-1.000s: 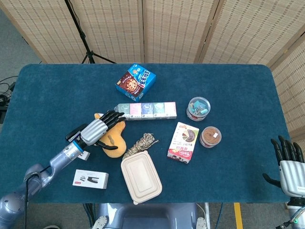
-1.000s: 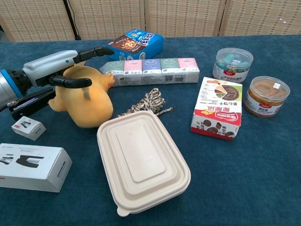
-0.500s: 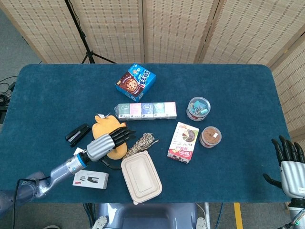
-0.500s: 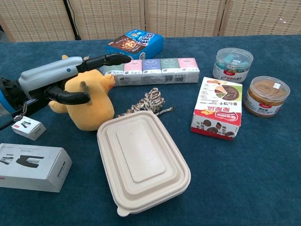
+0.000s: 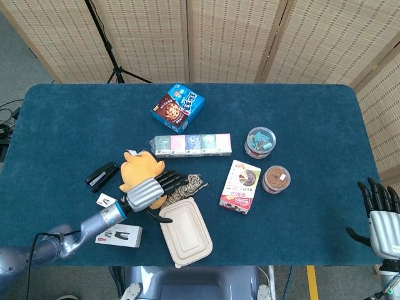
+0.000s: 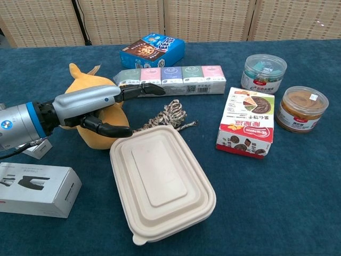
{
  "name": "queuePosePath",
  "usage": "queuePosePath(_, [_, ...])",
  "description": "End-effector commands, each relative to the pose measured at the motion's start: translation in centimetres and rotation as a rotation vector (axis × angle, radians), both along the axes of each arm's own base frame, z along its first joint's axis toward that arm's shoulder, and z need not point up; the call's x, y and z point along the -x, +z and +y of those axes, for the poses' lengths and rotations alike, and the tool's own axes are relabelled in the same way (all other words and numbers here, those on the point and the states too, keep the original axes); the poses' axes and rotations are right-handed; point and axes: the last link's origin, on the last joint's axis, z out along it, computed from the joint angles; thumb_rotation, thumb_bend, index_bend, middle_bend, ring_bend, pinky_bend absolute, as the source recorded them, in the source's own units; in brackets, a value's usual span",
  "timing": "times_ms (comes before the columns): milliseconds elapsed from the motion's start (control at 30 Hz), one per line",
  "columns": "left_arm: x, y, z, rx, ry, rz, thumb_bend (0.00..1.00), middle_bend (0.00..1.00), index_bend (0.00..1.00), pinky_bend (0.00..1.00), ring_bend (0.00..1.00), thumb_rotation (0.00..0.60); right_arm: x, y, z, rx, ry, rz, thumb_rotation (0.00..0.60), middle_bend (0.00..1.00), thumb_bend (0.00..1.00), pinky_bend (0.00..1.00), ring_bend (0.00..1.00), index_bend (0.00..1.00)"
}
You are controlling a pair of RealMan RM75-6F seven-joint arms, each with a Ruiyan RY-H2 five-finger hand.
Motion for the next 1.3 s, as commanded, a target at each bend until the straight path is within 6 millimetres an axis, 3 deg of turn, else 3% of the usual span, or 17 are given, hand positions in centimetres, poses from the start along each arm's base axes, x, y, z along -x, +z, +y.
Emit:
queuePosePath(33, [0.2,-0.4,1.0,-0.014,0.028,0.017,0.00,0.00,0.00,0.00,0.00,0.061,0.0,0.1,0.0,0.004,-0.001,0.000,0.600,0.00,0.00,0.00,0.00,0.00])
queuePosePath(733, [3.2,1.2,7.5,-0.173,0.177,0.119,0.00,0.00,0.00,0.00,0.00,0.061,0.5,-0.5,-0.4,-0.012,-0.026,0.014,0.600,0.00,0.00,0.00,0.00,0.00])
queuePosePath(1100, [3.5,2.1,8.6,-0.215,0.212,0.091,0.00,0.00,0.00,0.00,0.00,0.062,0.5,-0.6,-0.3,-0.013,-0.024,0.016,0.600,0.00,0.00,0.00,0.00,0.00])
queuePosePath(1300, [3.3,3.8,8.2,-0.219,0.185,0.002,0.00,0.00,0.00,0.00,0.00,0.062,0.3,-0.5,-0.2,-0.011,-0.016,0.011,0.600,0.00,0.00,0.00,0.00,0.00])
